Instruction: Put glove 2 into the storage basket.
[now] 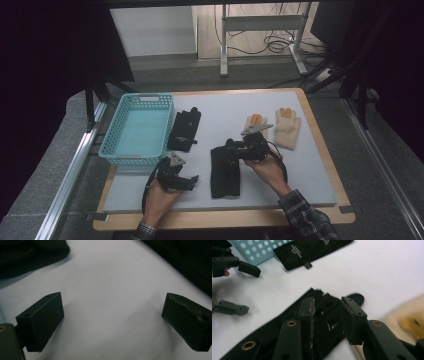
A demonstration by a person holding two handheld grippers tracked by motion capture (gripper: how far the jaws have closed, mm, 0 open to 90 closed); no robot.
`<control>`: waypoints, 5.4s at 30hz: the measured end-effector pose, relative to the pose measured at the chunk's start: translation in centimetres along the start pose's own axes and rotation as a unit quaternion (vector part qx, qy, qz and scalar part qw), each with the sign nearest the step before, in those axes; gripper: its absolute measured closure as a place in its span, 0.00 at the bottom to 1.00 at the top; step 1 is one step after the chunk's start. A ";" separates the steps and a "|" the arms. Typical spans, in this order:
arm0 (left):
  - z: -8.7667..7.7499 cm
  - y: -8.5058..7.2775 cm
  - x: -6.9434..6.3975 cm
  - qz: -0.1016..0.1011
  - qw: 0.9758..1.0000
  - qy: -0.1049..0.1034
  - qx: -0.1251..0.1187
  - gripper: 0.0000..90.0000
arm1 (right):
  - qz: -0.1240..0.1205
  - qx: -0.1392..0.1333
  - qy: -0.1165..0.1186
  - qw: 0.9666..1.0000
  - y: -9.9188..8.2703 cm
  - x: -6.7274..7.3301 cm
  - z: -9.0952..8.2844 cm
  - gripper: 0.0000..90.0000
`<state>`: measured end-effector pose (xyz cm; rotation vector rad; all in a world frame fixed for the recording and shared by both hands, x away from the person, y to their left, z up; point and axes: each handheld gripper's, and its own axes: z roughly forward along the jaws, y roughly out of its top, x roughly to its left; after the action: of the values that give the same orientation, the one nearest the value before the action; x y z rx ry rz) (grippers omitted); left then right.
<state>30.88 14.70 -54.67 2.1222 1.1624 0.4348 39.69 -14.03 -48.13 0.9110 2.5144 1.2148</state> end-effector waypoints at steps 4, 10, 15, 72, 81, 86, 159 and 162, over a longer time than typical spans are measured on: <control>-0.8 -0.6 0.4 -0.008 1.000 -0.003 -0.008 0.04 | -0.003 0.001 0.009 1.000 1.6 0.0 1.6 0.68; -1.0 -1.5 0.6 -0.008 1.000 0.002 -0.005 0.04 | -0.020 0.008 0.004 1.000 3.8 0.5 4.4 0.70; -0.9 -1.5 0.6 -0.009 1.000 -0.004 -0.004 0.05 | -0.036 0.022 0.010 0.999 5.6 1.0 7.3 0.73; -0.9 -1.5 0.7 -0.010 1.000 -0.004 -0.002 0.05 | -0.014 0.035 0.031 0.999 11.5 2.0 12.6 0.97; -0.9 -1.5 0.7 -0.009 1.000 -0.004 -0.003 0.05 | -0.024 0.026 0.047 0.998 10.6 2.9 7.4 0.97; -0.9 -1.5 0.7 -0.010 1.000 -0.005 -0.004 0.05 | -0.028 0.016 0.057 0.998 8.5 3.4 3.4 0.97; -2.2 -2.9 3.2 -0.004 1.000 -0.006 0.001 0.02 | -0.028 0.044 0.047 0.998 -5.8 4.5 1.5 0.97; -2.2 -2.9 3.1 -0.003 1.000 -0.007 0.001 0.02 | -0.030 0.042 0.049 0.997 -5.2 5.0 2.5 0.97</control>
<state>29.58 19.28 -55.21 2.1198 1.1620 0.4165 34.54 -11.88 -53.32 0.8082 2.6673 1.1701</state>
